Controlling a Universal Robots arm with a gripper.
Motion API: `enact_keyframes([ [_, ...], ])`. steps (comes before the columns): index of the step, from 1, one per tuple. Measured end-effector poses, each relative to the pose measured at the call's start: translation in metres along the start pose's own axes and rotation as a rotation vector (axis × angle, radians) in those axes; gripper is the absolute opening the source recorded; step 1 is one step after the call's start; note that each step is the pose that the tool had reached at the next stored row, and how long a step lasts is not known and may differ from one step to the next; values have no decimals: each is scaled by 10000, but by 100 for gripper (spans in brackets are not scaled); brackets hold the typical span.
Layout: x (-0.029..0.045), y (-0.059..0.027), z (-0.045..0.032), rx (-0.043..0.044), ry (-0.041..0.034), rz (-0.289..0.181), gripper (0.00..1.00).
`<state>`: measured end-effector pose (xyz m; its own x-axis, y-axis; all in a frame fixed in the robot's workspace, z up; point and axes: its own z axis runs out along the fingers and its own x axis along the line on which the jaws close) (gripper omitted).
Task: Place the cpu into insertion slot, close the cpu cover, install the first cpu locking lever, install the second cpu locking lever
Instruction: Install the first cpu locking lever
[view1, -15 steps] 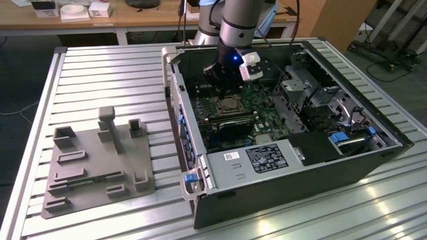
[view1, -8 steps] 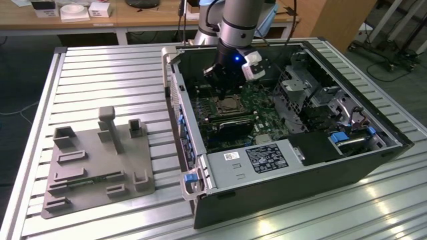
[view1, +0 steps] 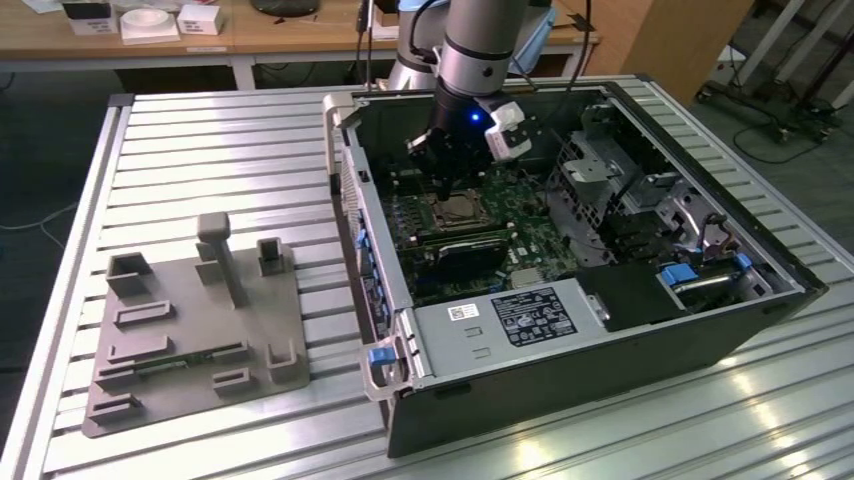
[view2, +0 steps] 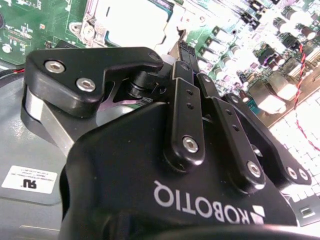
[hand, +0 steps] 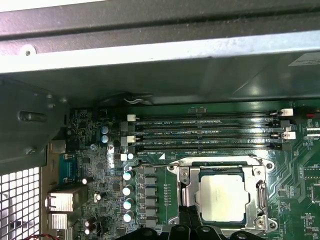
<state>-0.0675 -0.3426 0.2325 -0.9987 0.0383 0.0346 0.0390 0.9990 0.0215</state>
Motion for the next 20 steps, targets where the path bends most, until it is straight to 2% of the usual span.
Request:
enact_keyframes([
  [10, 1, 0, 0, 0, 0, -7, 10],
  [16, 11, -1, 0, 9, 5, -259, 10],
  [20, 15, 0, -46, 12, 8, -373, 10],
])
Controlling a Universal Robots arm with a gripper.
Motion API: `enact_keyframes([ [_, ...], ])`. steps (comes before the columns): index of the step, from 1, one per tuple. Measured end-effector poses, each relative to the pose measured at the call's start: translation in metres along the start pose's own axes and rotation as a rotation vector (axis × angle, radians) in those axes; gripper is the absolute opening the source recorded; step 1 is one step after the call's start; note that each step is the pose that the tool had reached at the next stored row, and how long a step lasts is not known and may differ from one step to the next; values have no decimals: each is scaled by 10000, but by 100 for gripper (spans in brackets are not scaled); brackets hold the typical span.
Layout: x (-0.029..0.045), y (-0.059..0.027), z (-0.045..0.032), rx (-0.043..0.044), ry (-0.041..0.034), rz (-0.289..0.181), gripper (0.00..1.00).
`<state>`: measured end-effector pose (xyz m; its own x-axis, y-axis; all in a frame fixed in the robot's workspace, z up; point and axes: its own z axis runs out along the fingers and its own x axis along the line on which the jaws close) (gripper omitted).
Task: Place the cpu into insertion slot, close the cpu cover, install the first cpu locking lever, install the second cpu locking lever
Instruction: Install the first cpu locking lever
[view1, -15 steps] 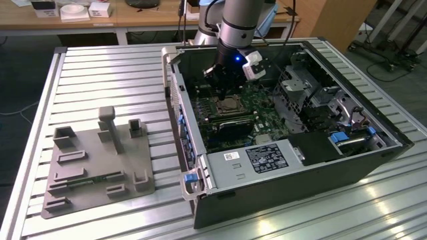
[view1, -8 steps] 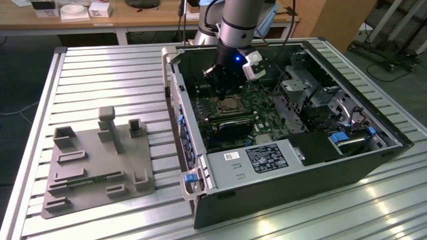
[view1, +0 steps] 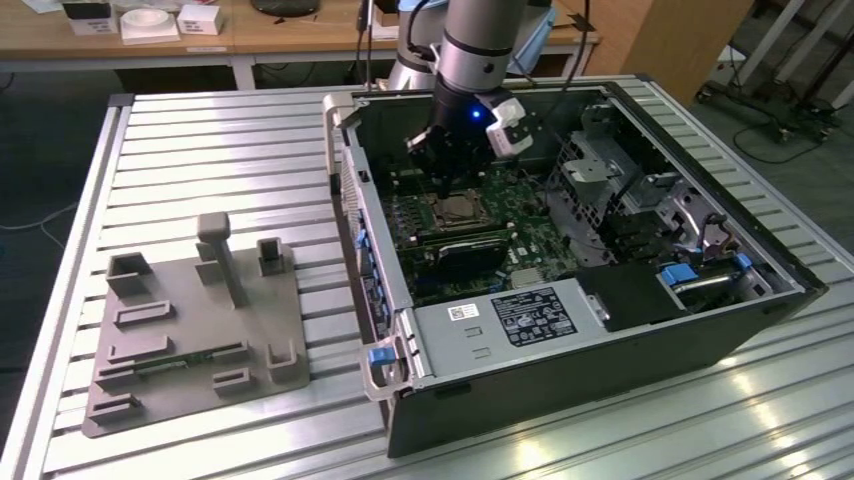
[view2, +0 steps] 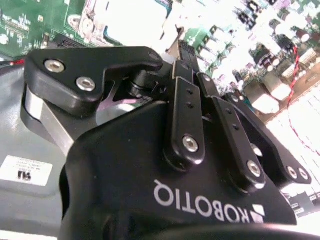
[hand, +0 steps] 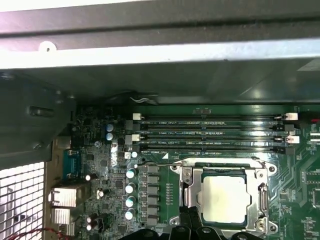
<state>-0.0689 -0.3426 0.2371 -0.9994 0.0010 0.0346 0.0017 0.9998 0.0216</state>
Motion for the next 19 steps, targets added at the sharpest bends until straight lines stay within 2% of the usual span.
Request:
enact_keyframes([
  [2, 7, 1, -32, 2, 1, -8, 10],
  [6, 21, 3, -150, 1, -8, -18, 10],
  [15, 35, 3, -155, 0, -16, -19, 10],
  [17, 80, 3, -154, 1, -15, -19, 10],
  [19, 82, 3, -153, 0, -16, -19, 10],
])
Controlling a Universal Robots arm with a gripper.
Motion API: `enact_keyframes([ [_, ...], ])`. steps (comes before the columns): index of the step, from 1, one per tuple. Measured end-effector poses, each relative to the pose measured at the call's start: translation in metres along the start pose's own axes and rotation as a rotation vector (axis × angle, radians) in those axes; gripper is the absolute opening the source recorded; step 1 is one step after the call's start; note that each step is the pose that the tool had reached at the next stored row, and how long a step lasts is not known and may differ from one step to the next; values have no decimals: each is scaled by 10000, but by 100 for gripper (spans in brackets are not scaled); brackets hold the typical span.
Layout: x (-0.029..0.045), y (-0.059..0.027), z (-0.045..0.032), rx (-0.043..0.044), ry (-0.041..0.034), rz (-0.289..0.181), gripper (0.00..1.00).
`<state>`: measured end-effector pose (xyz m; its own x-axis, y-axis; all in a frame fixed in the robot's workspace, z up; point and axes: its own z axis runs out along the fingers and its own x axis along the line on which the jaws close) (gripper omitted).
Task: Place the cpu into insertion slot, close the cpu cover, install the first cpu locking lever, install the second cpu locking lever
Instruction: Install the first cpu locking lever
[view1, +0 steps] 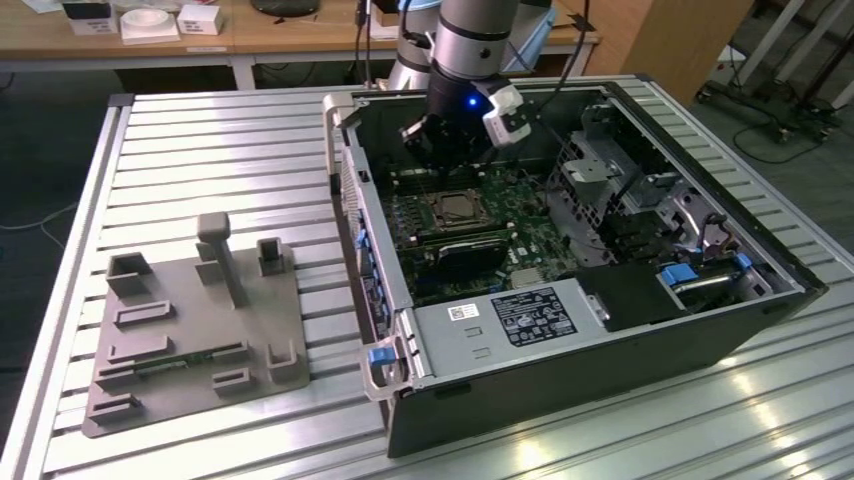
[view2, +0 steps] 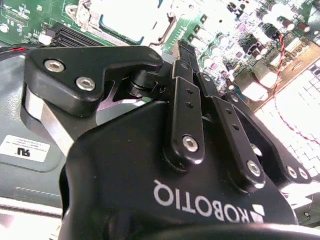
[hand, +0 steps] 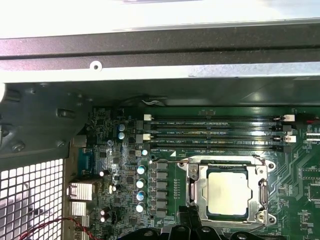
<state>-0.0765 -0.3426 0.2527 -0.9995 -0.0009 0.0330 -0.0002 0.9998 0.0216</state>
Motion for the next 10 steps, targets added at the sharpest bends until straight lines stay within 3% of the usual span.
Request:
enact_keyframes([
  [10, 33, -1, 1, -2, -8, -5, 10],
])
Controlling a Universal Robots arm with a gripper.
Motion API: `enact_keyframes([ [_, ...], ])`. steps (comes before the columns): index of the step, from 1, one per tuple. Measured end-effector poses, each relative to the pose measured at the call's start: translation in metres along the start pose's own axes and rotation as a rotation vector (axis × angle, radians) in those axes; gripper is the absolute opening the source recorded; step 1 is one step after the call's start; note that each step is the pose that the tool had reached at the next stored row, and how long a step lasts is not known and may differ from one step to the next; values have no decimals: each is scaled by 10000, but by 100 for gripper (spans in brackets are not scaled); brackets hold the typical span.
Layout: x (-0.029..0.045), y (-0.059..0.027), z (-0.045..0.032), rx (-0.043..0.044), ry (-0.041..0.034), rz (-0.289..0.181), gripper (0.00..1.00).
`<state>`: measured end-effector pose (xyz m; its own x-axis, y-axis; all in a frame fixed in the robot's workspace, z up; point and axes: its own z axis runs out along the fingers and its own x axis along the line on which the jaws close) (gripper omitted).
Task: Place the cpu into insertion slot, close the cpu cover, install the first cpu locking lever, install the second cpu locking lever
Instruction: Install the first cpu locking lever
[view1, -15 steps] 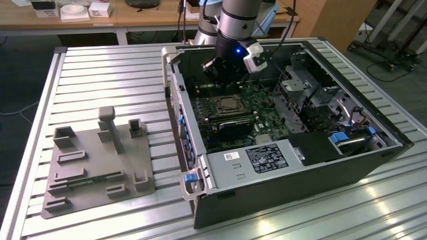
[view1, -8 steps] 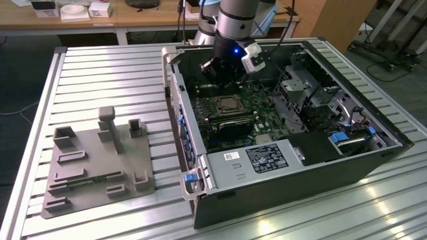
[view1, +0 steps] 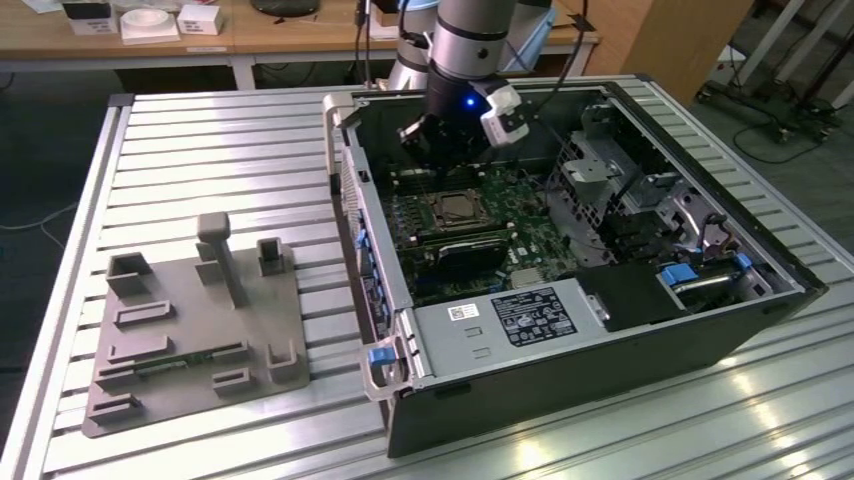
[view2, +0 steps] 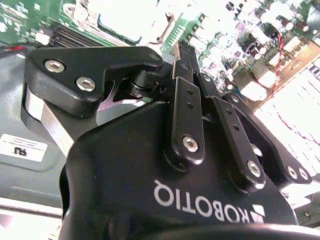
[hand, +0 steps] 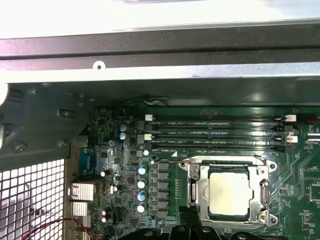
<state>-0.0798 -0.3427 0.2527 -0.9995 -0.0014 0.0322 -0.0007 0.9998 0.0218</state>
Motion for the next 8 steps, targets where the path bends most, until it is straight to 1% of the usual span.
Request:
enact_keyframes([
  [1, 13, 0, -1, 2, -29, -3, 10],
  [4, 33, 2, -24, -1, -190, -11, 10],
  [7, 48, 5, -61, 1, -315, -14, 10],
  [8, 63, 8, -62, -1, -363, -15, 10],
])
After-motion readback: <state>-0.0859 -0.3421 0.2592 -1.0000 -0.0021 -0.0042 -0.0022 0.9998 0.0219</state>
